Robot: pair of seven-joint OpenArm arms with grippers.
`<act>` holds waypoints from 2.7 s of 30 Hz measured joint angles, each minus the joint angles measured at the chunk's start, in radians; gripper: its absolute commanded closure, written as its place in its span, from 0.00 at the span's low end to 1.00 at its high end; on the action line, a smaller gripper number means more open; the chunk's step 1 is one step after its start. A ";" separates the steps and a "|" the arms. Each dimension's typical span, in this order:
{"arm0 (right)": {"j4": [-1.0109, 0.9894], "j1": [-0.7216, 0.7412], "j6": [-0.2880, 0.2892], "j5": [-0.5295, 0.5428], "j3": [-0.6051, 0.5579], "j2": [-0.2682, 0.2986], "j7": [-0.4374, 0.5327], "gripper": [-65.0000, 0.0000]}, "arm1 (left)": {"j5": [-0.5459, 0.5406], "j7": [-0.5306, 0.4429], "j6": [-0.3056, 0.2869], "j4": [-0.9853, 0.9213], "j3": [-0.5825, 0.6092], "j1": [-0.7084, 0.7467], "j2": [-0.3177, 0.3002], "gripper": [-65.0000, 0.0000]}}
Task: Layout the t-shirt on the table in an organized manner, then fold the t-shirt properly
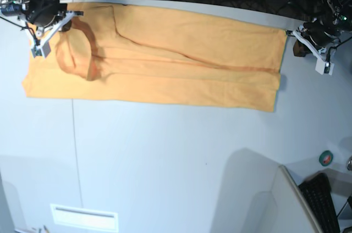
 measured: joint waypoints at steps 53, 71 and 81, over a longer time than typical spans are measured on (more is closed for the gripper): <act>-0.238 0.181 -0.003 -0.008 -0.188 0.008 0.153 1.00 | -0.003 -0.003 0.000 0.013 -0.063 -0.013 0.000 1.00; -0.201 0.328 -0.153 0.000 -0.164 0.086 0.096 1.00 | 0.000 0.000 0.000 0.013 -0.069 -0.011 0.000 1.00; -0.268 0.297 -0.155 -0.003 -0.278 0.047 0.140 1.00 | -0.003 -0.003 0.000 0.013 -0.069 -0.011 0.002 1.00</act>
